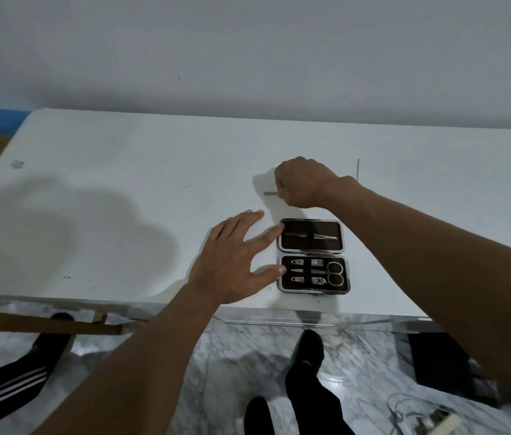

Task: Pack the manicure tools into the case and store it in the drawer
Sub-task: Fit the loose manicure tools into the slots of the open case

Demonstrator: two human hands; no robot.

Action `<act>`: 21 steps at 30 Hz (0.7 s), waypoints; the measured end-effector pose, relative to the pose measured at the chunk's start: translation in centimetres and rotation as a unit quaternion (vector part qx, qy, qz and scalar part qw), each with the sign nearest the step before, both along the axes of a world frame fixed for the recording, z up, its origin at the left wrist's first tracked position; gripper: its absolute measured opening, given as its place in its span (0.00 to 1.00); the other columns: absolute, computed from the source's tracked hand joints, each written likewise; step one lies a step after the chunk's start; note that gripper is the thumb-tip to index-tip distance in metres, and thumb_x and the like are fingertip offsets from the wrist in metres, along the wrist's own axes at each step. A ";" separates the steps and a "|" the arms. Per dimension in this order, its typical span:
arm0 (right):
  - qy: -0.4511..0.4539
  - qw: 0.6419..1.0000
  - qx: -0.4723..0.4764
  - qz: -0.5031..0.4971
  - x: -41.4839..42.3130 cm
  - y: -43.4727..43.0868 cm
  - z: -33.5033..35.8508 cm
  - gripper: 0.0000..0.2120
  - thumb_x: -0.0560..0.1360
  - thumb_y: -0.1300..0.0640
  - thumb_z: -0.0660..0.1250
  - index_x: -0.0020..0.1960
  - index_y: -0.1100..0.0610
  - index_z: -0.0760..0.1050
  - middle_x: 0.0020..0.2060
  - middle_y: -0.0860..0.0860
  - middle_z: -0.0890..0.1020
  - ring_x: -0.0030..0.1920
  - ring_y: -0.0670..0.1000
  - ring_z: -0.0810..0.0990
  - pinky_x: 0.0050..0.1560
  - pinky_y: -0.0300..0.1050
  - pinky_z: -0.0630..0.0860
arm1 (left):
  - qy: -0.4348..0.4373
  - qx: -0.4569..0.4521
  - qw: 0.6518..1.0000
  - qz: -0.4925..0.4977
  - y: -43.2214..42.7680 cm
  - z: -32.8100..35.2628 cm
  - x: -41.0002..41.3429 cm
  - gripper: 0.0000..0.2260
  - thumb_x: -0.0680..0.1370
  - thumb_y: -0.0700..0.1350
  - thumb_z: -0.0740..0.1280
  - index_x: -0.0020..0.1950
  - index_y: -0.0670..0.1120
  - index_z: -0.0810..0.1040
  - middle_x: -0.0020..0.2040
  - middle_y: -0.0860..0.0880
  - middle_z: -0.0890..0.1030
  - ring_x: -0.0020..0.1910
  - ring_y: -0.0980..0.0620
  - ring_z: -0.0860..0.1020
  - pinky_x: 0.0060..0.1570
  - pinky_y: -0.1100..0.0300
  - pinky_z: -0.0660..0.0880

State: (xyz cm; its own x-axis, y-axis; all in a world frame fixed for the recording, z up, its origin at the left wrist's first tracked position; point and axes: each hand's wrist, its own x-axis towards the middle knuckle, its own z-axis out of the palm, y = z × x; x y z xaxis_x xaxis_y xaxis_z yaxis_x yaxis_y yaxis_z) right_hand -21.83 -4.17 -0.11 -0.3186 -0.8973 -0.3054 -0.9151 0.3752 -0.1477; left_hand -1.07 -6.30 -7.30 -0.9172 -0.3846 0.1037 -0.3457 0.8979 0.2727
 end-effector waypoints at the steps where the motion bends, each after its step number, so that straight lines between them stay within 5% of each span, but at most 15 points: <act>1: 0.008 1.000 0.005 0.007 0.1 0.0 0.1 0.06 0.74 0.59 0.63 0.49 0.60 0.74 0.49 0.58 0.80 0.48 0.60 0.79 0.44 0.49 0.75 | -0.001 -0.001 1.000 0.001 0.0 0.0 0.0 0.30 0.76 0.70 0.54 0.75 0.60 0.63 0.76 0.49 0.64 0.76 0.49 0.60 0.71 0.47 0.61; 6: 0.016 0.999 -0.049 -0.014 0.9 1.5 0.7 0.07 0.73 0.59 0.62 0.50 0.59 0.72 0.41 0.56 0.75 0.40 0.59 0.74 0.39 0.47 0.69 | -0.001 -0.008 1.000 0.003 -0.1 -0.2 0.0 0.30 0.76 0.70 0.54 0.75 0.60 0.64 0.76 0.49 0.65 0.75 0.49 0.61 0.71 0.48 0.61; 12: -0.128 0.970 -0.172 -0.112 0.4 5.3 2.2 0.04 0.71 0.60 0.70 0.45 0.57 0.79 0.39 0.49 0.81 0.42 0.53 0.82 0.44 0.44 0.77 | 0.001 -0.019 1.000 -0.001 -0.1 -0.2 0.0 0.30 0.76 0.70 0.53 0.75 0.60 0.63 0.76 0.49 0.65 0.75 0.48 0.62 0.71 0.46 0.63; 15: -0.177 0.956 -0.177 -0.157 0.3 8.4 2.3 0.06 0.69 0.59 0.74 0.46 0.56 0.82 0.40 0.50 0.84 0.43 0.50 0.82 0.44 0.38 0.75 | -0.005 -0.024 1.000 -0.001 -0.1 -0.2 0.0 0.30 0.76 0.70 0.52 0.76 0.61 0.61 0.76 0.50 0.64 0.75 0.49 0.61 0.71 0.47 0.62; 21: -0.209 0.948 -0.143 -0.190 -0.1 13.5 1.3 0.04 0.72 0.63 0.71 0.44 0.57 0.82 0.34 0.50 0.83 0.37 0.54 0.83 0.41 0.47 0.82 | -0.003 -0.021 1.000 0.000 -0.1 -0.3 0.1 0.30 0.76 0.70 0.52 0.76 0.62 0.60 0.76 0.50 0.63 0.75 0.49 0.60 0.71 0.48 0.59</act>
State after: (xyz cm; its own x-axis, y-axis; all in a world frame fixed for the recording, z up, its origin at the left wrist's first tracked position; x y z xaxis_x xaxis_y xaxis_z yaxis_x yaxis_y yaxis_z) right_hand -21.96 9.33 1.16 -0.5410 -0.8068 -0.2373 -0.5604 0.5562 -0.6137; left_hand -0.96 -6.35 -7.64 -0.9182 -0.3793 0.1140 -0.3463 0.9086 0.2333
